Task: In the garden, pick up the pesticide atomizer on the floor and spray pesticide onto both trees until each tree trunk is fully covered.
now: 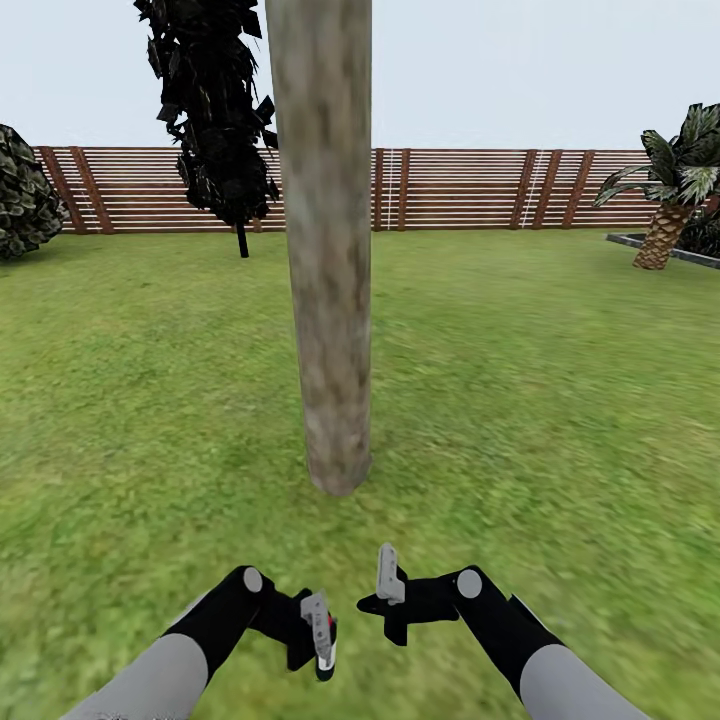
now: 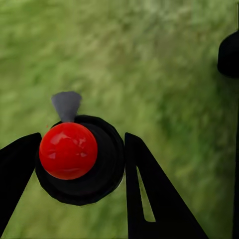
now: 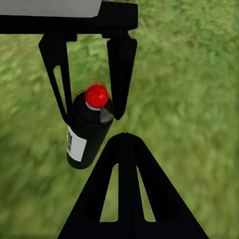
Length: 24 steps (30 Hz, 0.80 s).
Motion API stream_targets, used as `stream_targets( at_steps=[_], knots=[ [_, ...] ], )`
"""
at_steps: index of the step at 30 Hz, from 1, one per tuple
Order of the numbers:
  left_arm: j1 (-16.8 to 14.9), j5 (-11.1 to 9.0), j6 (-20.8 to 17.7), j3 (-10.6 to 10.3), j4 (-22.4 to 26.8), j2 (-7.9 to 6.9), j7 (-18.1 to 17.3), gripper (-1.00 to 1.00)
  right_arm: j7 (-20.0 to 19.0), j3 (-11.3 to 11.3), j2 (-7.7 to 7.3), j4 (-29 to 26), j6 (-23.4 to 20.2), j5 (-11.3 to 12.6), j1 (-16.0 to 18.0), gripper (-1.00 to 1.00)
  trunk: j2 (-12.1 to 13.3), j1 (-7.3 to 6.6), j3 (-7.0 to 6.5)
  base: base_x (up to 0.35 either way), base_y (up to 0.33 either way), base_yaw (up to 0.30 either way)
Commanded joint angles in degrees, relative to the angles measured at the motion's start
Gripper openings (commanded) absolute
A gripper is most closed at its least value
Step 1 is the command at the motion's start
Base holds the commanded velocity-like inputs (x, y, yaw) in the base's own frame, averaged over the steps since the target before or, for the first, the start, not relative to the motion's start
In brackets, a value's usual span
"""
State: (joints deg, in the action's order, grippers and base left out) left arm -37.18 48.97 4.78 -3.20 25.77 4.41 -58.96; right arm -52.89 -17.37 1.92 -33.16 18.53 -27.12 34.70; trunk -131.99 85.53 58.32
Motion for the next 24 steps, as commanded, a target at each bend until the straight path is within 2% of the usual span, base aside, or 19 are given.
stream_targets(
  at_steps=[1,15,24],
  knots=[
    [-0.2,0.5,0.5,0.0,0.1,0.17,-0.1,-1.0,0.0,0.1,0.01,-0.1,0.3,-0.5,0.0,-1.0,0.0,-0.01,0.05,0.0,0.0,0.0],
    [-0.7,0.3,0.6,0.2,1.7,0.52,-0.3,-1.0,0.1,0.1,0.01,-0.1,0.3,-0.6,0.0,-1.0,0.0,-0.01,0.05,0.0,0.0,0.0],
    [-0.7,0.3,0.7,0.2,1.7,1.29,-2.1,-1.0,0.1,0.1,0.01,-0.1,0.3,-0.6,0.0,-1.0,0.0,-0.01,0.05,0.0,0.0,0.0]
  ],
)
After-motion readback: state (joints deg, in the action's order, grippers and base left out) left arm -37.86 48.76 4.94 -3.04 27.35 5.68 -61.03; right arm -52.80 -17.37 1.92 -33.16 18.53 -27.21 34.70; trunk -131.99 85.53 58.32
